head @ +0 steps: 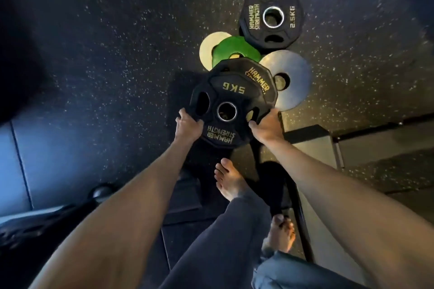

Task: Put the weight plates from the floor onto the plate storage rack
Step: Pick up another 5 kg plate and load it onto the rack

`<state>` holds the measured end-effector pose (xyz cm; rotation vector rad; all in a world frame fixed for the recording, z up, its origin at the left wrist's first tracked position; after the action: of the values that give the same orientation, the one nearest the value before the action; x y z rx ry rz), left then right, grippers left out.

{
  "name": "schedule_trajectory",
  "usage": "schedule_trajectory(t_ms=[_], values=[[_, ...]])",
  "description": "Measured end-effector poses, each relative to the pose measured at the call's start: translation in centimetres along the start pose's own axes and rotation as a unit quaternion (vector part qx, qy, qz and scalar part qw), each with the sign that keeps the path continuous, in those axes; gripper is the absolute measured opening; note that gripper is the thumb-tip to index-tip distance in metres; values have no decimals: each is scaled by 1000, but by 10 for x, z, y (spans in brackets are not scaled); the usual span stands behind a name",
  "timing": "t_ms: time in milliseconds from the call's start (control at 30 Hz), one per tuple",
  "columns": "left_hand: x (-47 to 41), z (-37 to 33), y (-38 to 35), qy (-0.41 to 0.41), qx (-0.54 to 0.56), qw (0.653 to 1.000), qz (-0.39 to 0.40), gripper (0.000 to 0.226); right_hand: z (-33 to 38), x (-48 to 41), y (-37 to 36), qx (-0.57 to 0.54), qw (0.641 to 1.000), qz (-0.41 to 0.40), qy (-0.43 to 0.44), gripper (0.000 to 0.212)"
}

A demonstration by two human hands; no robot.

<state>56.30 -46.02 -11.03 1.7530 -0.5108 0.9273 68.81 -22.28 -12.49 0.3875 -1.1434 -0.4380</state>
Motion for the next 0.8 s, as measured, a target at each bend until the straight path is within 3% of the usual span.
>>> schedule_trajectory(t_ms=[67, 400, 500, 700, 800], values=[[-26, -5, -10, -6, 14, 1000, 4, 67, -5, -12, -8, -27, 999, -35, -11, 72], [-41, -12, -5, -31, -23, 999, -36, 37, 7, 1, -1, 101, 988, -73, 95, 48], [-2, -3, -1, -20, -5, 1000, -13, 34, 5, 38, 22, 129, 983, -76, 104, 56], [125, 9, 40, 13, 65, 998, 22, 39, 33, 154, 94, 161, 974, -72, 139, 53], [194, 23, 61, 38, 126, 991, 32, 39, 52, 224, 138, 118, 979, -73, 148, 45]])
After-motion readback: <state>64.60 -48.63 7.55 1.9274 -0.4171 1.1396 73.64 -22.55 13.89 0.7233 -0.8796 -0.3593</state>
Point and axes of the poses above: each hand's wrist, its own x-axis away from the middle knuckle, its own y-axis out of the back of the hand, z = x × y, the point moved 8 cm from there along -x, towards the middle knuckle, and after that the axes turned 5 degrees about -x, right-handed, at the moved point
